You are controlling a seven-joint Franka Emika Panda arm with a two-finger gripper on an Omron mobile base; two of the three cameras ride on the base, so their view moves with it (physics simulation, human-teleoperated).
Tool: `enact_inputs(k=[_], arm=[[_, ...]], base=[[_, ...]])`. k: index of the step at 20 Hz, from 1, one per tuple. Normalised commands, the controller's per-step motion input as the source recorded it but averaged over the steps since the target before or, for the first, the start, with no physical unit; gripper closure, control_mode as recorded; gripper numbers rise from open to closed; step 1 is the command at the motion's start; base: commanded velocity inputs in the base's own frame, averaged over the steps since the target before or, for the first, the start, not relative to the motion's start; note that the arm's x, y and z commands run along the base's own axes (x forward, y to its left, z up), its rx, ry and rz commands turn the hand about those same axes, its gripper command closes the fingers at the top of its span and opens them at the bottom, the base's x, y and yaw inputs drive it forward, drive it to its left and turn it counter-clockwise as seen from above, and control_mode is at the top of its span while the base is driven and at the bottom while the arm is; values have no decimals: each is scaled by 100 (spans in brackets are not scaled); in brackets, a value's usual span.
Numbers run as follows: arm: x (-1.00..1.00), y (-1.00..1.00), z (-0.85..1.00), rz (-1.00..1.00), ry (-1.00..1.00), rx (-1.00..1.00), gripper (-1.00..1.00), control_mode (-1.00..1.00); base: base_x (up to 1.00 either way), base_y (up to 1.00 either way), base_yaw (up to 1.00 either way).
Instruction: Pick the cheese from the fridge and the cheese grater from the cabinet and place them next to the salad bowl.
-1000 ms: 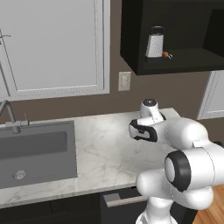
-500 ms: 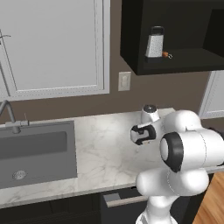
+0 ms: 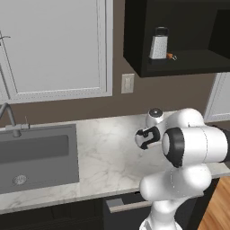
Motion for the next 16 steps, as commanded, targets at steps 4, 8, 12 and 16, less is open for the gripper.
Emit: enact_inputs(k=[4,8,12,16], arm=[[-3,2,-10,0,0,0,-100,-100],[-1,1,3,0,0,0,-100,-100],[-8,0,15,0,0,0,-100,-100],[-8,7,34,0,0,0,-100,-100]], base=[[0,0,0],[0,0,0],[0,0,0],[0,0,0]])
